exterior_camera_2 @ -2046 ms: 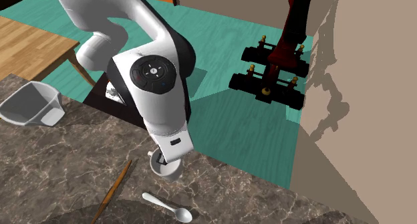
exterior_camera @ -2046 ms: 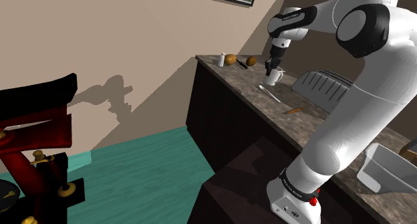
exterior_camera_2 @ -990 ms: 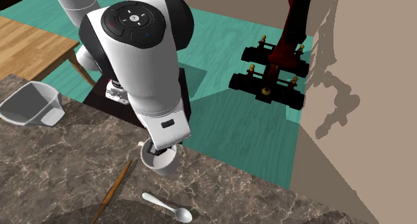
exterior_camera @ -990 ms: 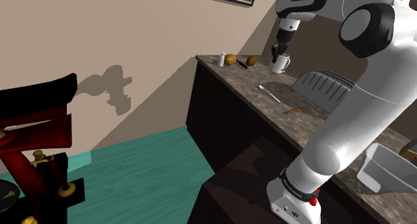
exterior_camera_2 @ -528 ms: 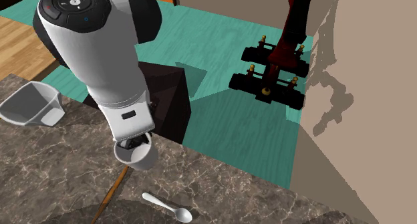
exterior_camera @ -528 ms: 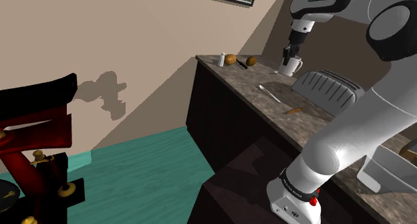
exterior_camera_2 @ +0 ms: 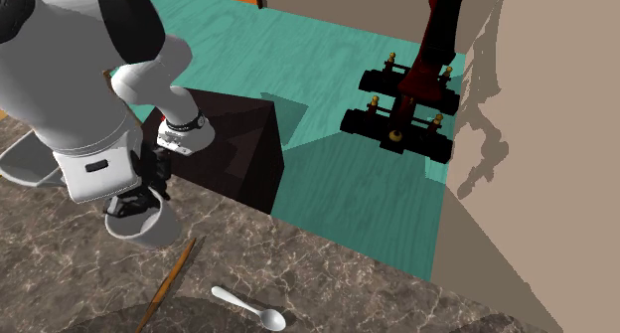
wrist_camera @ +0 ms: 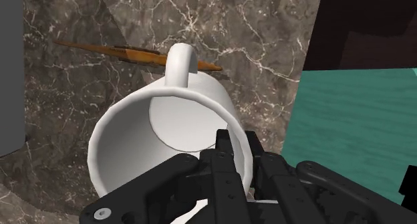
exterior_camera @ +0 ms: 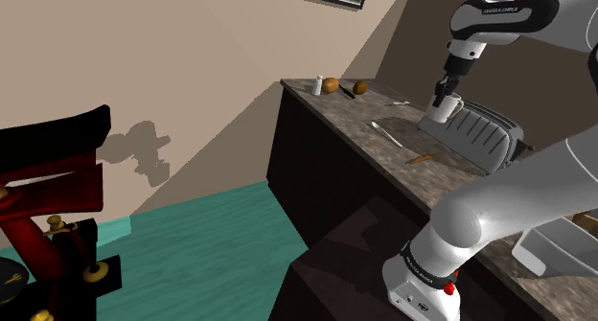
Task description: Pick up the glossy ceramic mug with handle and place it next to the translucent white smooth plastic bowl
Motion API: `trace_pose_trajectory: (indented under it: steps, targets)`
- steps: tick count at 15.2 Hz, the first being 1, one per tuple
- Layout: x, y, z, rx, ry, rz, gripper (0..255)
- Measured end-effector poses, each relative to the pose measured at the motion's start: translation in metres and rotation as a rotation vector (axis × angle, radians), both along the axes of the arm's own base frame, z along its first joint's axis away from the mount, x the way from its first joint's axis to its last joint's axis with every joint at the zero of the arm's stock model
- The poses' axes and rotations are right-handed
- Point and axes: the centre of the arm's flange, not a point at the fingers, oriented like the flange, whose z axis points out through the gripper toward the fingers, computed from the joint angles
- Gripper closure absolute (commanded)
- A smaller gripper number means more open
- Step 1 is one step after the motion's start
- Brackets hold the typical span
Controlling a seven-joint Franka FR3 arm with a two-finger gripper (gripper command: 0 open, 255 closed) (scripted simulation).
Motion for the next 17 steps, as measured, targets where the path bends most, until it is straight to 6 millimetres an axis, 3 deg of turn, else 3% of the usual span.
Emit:
trace_pose_trajectory:
  steps: [17]
  targets:
    - [-0.222,-0.018,0.001,-0.001,-0.001,0.000,255]
